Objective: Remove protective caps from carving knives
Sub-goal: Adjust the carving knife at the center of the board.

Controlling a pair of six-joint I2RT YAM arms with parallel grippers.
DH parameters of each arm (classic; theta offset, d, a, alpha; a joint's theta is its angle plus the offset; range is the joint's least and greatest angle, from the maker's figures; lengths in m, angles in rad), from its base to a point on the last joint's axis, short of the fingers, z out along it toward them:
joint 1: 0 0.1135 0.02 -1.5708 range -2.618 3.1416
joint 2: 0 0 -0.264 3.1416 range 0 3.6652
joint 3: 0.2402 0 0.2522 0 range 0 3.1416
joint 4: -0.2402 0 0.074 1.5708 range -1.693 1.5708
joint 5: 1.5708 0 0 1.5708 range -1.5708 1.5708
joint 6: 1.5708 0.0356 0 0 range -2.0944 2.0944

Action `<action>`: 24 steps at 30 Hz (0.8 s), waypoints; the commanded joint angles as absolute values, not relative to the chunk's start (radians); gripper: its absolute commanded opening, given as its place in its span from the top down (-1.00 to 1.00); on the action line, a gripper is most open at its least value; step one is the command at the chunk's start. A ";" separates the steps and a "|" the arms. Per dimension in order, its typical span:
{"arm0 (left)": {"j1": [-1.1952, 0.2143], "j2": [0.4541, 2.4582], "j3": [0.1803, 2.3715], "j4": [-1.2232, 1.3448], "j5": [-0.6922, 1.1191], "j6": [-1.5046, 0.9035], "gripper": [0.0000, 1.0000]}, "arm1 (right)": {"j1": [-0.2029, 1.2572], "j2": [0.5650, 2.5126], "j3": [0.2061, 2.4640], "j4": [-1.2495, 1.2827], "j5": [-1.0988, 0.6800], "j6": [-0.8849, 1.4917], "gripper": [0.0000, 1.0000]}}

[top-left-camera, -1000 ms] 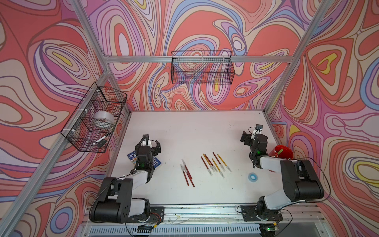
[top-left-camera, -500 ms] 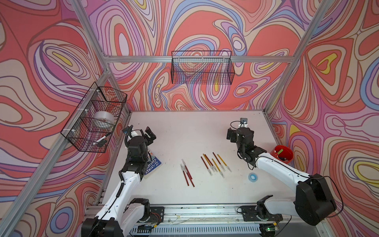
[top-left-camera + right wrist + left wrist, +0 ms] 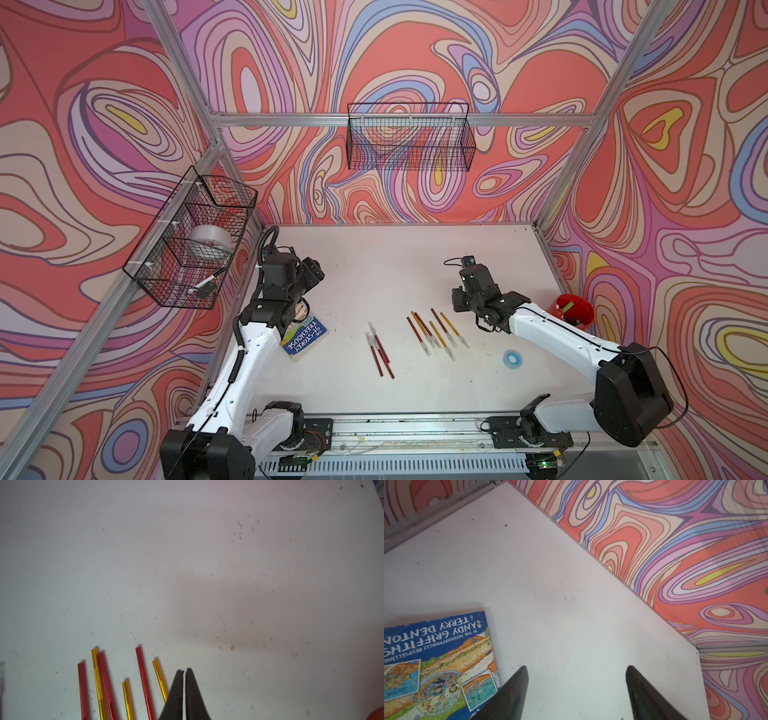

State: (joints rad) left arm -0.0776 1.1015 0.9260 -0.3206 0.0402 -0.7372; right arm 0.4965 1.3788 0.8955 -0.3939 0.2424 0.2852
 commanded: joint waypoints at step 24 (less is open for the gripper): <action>-0.080 1.271 0.983 -0.456 0.260 -0.721 -0.66 | 0.504 1.659 0.934 -0.454 0.029 0.342 0.51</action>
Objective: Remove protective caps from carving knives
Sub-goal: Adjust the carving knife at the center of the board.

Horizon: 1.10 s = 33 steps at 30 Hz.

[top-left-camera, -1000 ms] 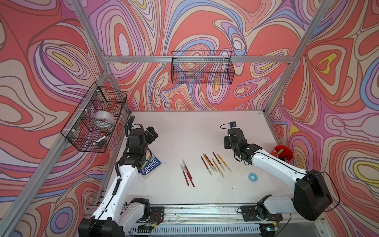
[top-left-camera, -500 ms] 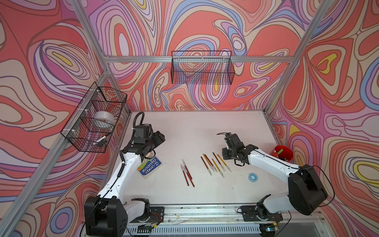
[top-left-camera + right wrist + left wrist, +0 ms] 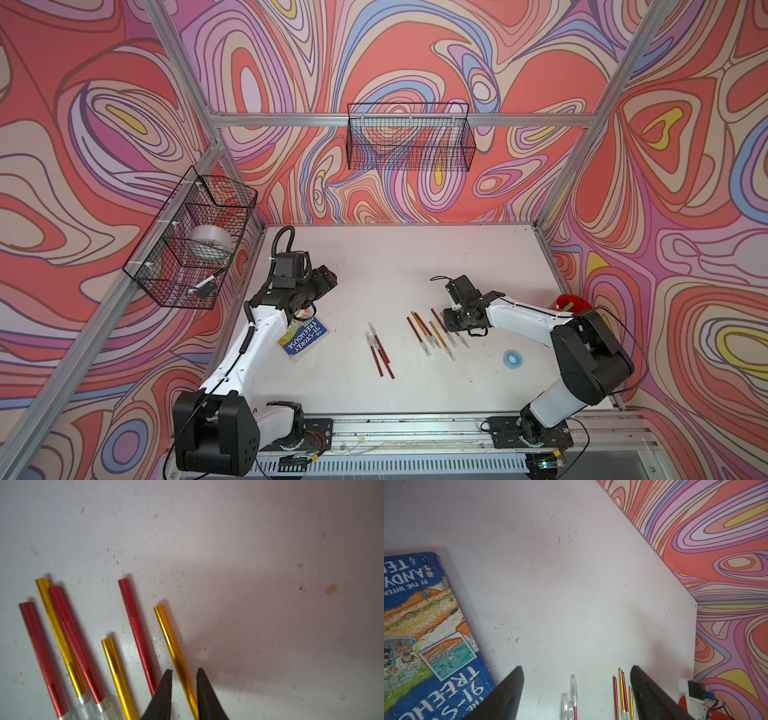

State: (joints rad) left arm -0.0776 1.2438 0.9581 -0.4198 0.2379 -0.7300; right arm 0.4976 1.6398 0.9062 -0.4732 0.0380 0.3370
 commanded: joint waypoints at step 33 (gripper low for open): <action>-0.080 1.296 0.957 -0.421 0.322 -0.718 -0.61 | 0.507 1.931 1.263 -0.499 0.082 0.181 0.96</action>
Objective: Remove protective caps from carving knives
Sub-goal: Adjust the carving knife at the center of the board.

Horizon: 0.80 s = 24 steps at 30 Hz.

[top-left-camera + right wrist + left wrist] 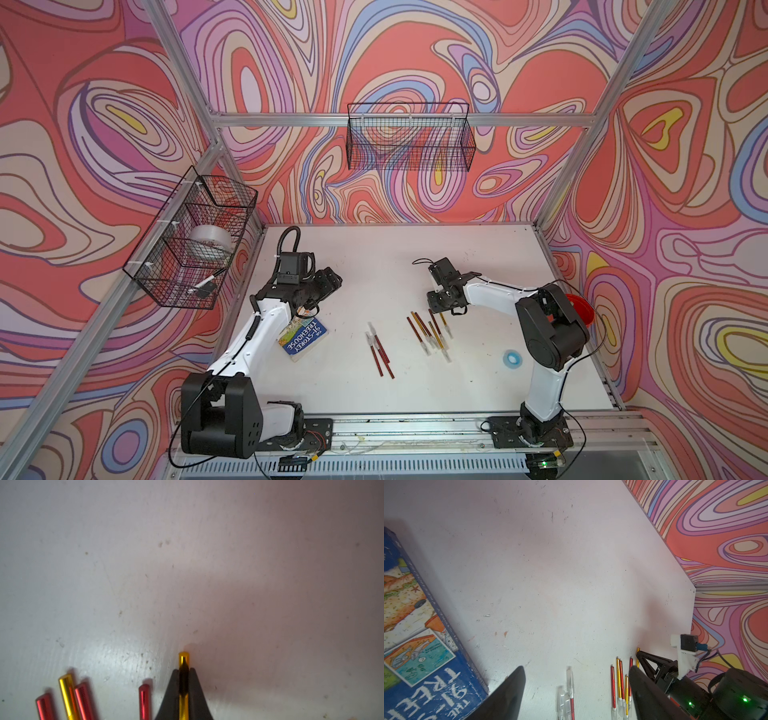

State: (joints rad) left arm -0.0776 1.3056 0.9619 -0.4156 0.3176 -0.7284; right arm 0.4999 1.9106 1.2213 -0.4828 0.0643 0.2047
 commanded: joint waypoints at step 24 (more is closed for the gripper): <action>-0.122 1.206 0.867 -0.359 0.369 -0.687 -0.61 | 0.558 2.113 1.627 -0.532 -0.087 0.281 0.98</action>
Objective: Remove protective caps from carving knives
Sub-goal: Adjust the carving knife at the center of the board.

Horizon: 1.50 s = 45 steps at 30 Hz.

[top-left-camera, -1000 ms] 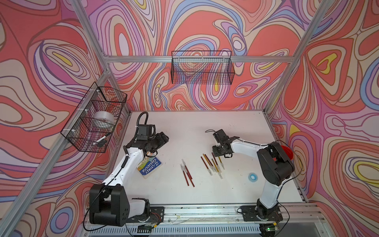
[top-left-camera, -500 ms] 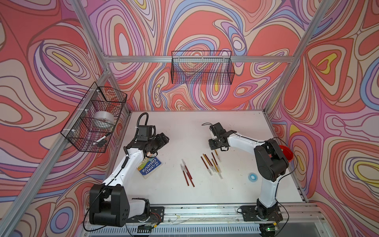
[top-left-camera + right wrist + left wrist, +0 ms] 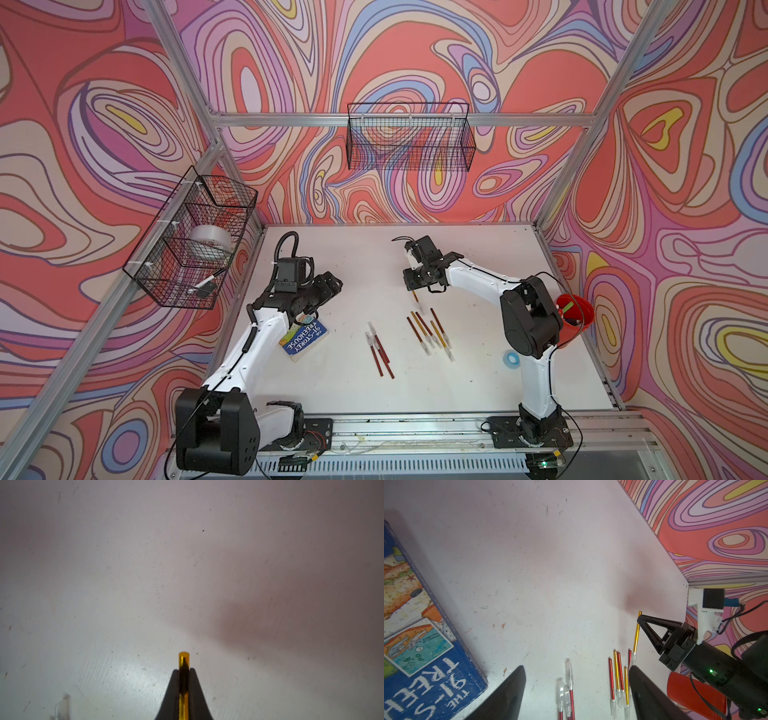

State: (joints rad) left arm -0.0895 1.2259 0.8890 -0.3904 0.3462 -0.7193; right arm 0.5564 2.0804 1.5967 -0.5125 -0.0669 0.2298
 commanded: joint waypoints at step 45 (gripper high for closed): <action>-0.592 1.527 0.992 -0.310 0.027 -0.610 -0.57 | 0.555 2.198 1.617 -0.360 0.018 0.621 0.29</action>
